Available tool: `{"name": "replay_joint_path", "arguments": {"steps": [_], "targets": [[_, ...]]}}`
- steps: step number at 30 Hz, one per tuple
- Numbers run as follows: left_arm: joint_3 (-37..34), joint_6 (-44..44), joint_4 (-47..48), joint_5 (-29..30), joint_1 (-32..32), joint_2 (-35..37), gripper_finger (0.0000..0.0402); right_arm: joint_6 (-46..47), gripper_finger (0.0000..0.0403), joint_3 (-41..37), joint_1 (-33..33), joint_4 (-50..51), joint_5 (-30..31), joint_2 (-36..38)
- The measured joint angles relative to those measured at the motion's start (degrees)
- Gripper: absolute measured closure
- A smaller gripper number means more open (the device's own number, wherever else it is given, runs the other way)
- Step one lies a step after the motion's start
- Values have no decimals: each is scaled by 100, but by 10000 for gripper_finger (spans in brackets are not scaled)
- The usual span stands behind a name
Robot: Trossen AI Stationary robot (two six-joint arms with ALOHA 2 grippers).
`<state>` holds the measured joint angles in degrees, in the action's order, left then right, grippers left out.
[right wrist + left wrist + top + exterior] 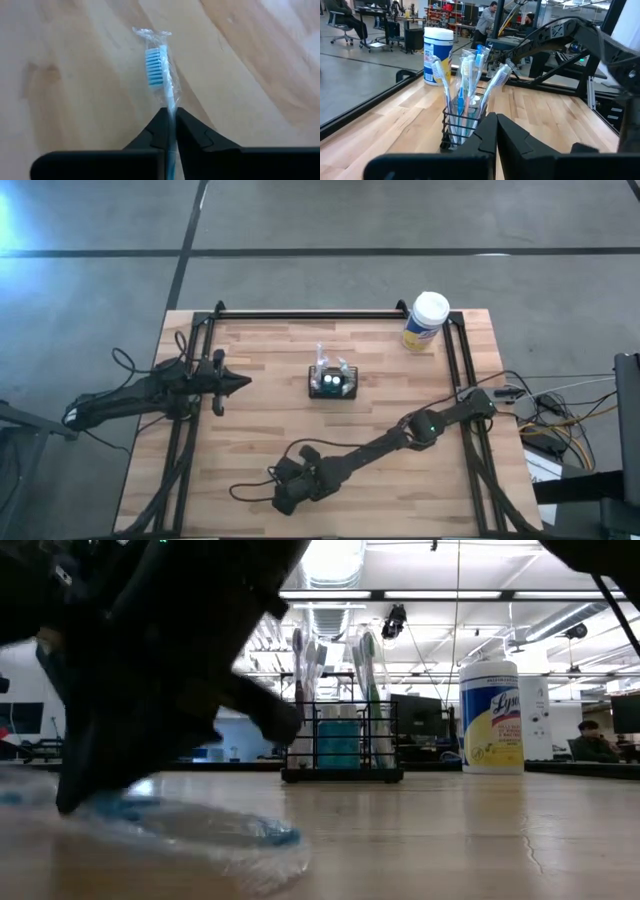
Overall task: Pick & Place toothbrushing station
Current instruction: Put the blue toothbrush into the black organizer
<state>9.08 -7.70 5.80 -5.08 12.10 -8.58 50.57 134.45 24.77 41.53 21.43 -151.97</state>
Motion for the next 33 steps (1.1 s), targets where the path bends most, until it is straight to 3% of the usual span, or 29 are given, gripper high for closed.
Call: {"name": "replay_joint_path", "arguments": {"steps": [13,20,33], "targets": [[0,181,116,2,4,0,394,-2347,389,22,670,175,1425,1330],[0,212,116,-2,4,0,390,-3836,389,22,925,332,1457,1973],[0,466,127,-474,4,0,389,-4998,390,-9,984,1789,1476,3700]]}}
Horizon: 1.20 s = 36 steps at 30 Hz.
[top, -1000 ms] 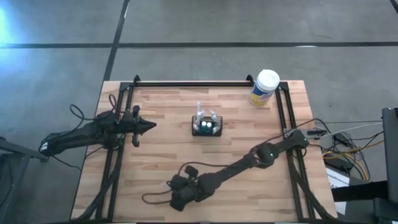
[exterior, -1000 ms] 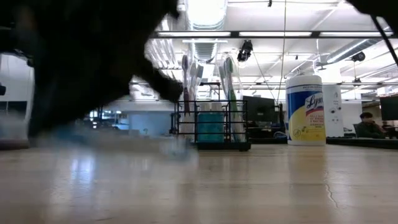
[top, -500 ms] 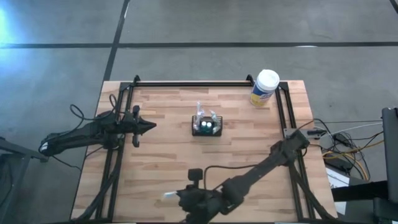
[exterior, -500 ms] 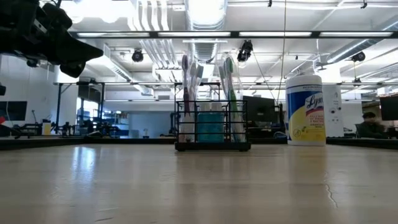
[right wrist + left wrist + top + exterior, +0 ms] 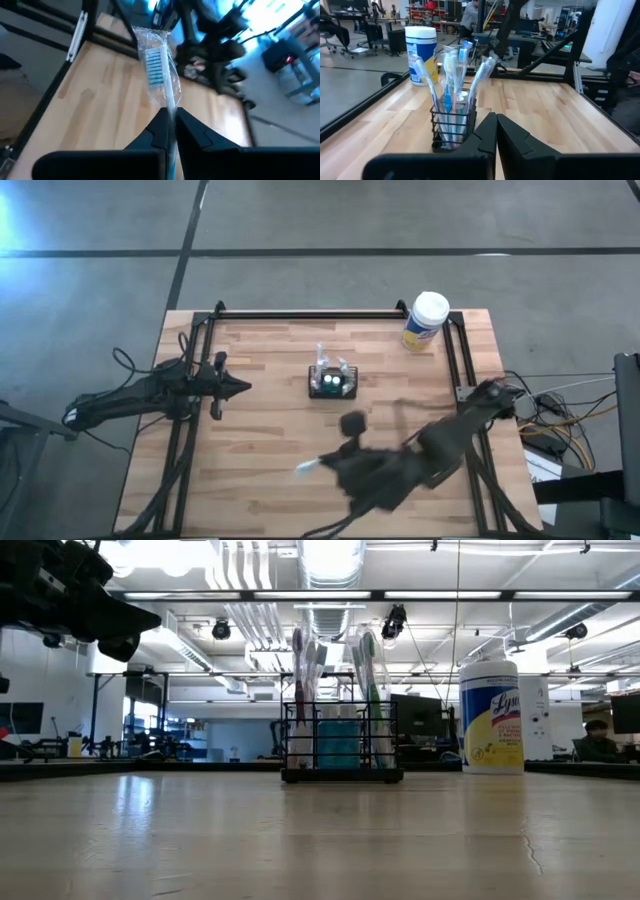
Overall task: Pick & Place toothbrushing station
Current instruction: Put the blue toothbrush into the black organizer
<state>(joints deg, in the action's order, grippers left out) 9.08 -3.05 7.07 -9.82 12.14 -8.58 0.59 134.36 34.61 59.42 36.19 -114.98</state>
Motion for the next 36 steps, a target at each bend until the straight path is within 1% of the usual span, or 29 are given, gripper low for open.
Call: {"name": "replay_joint_path", "arguments": {"steps": [3,5,9,12,18,22,23,27,32,36], "targets": [[0,91,-5,1,-1,0,392,-375,390,-161,-3,112,-27,538],[0,151,-11,-2,0,0,394,-604,390,-405,-8,112,-85,893],[0,196,-36,0,0,0,394,-958,390,-1226,-13,-47,-399,1765],[0,198,-57,0,-1,0,390,-1268,390,-2241,-22,-696,-793,2652],[0,142,-103,-2,-2,0,392,-1684,390,-4650,-251,-2606,-1831,4538],[0,42,-105,-17,-2,0,395,-1840,390,-5946,-469,-3379,-2804,5631],[0,11,-107,-17,-2,0,395,-1842,390,-6222,-516,-3512,-2962,5889],[0,-209,-199,-20,-2,0,393,-1724,390,-7271,-632,-4189,-3045,6981],[2,-321,-300,-20,-2,0,389,-1420,390,-8394,-726,-4924,-3024,8265],[4,-346,-302,-20,-2,-1,392,-1127,390,-9160,-808,-5204,-2930,9214]]}}
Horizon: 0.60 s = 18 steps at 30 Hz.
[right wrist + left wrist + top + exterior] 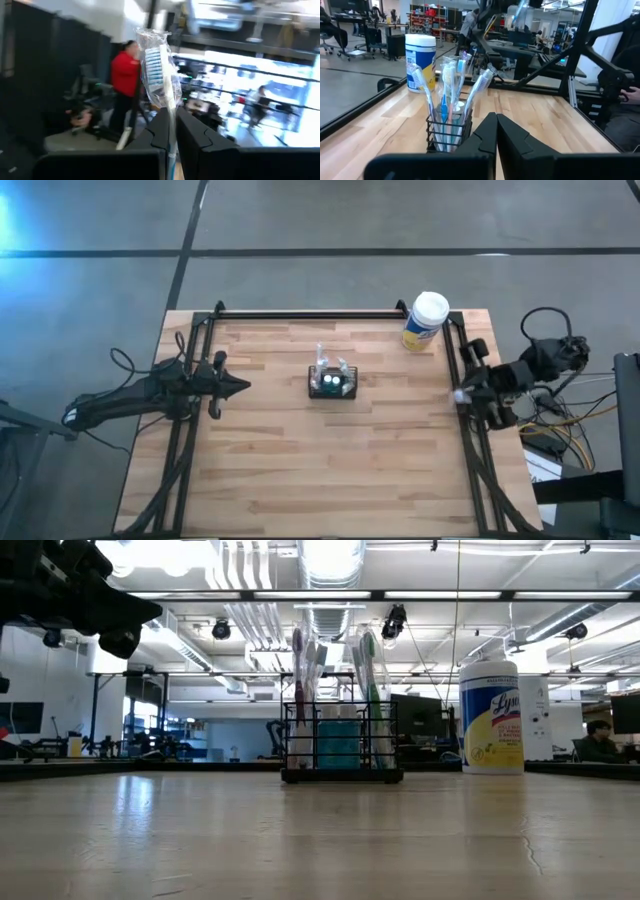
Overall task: Pick & Place toothbrushing station
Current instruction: Put the blue toothbrush into the black organizer
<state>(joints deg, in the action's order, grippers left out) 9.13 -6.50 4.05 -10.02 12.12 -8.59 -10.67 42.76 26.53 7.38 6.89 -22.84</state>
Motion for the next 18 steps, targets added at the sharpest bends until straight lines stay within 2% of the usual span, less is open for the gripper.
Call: {"name": "replay_joint_path", "arguments": {"steps": [4,8,12,18], "targets": [[0,-56,0,0,0,1,393,173,390,-657,-32,-34,507,801],[0,-86,-2,0,0,1,390,411,390,-1243,-38,-203,670,1463],[0,-89,-16,0,0,1,391,247,390,-1834,-35,-492,716,2179],[0,-88,-122,4,2,36,394,174,390,-2391,-72,-945,1379,2080]]}}
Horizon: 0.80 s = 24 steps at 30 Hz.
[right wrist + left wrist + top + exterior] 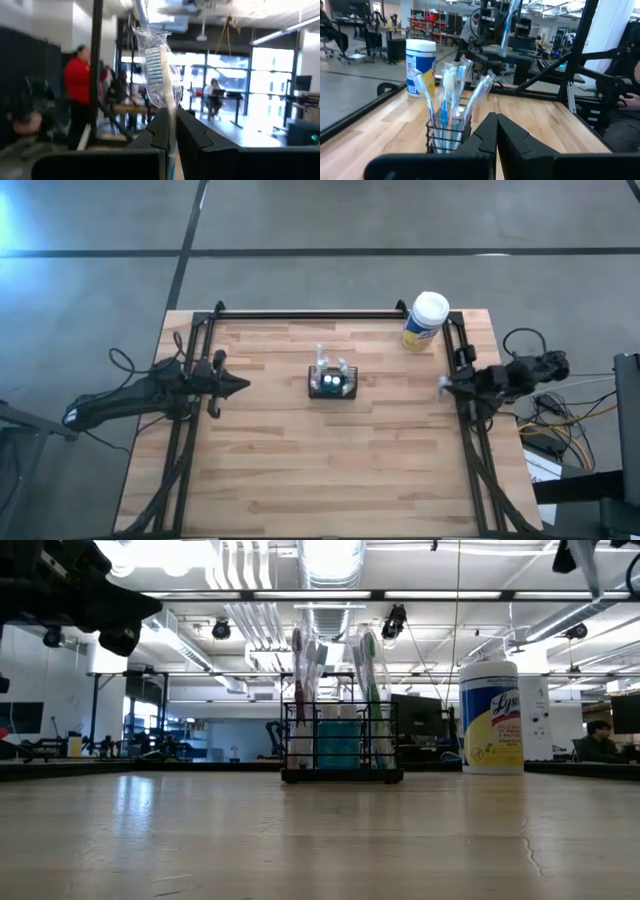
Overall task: Pick & Place toothbrushing station
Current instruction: Put the blue toothbrush into the black organizer
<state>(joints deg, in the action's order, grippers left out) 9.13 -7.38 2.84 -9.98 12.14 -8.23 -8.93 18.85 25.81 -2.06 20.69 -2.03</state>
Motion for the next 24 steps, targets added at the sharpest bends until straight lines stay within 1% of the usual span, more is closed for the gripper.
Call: {"name": "replay_joint_path", "arguments": {"steps": [1,3,11,14,19,21,24], "targets": [[0,20,-1,17,0,18,394,3,390,-64,-4,-26,31,-45],[0,42,-103,70,0,20,394,130,390,-201,6,6,-147,-37],[0,170,-246,214,-2,25,393,581,390,-783,-133,-155,-114,169],[0,239,-242,219,-2,27,395,723,390,-966,-391,-156,-118,198],[0,333,-245,236,-2,27,394,920,390,-1155,-1036,-173,-188,202],[0,382,-247,238,-2,27,393,979,390,-1198,-1346,-144,-408,195],[0,439,-245,237,-2,27,394,942,390,-1248,-1743,-248,-1068,200]]}}
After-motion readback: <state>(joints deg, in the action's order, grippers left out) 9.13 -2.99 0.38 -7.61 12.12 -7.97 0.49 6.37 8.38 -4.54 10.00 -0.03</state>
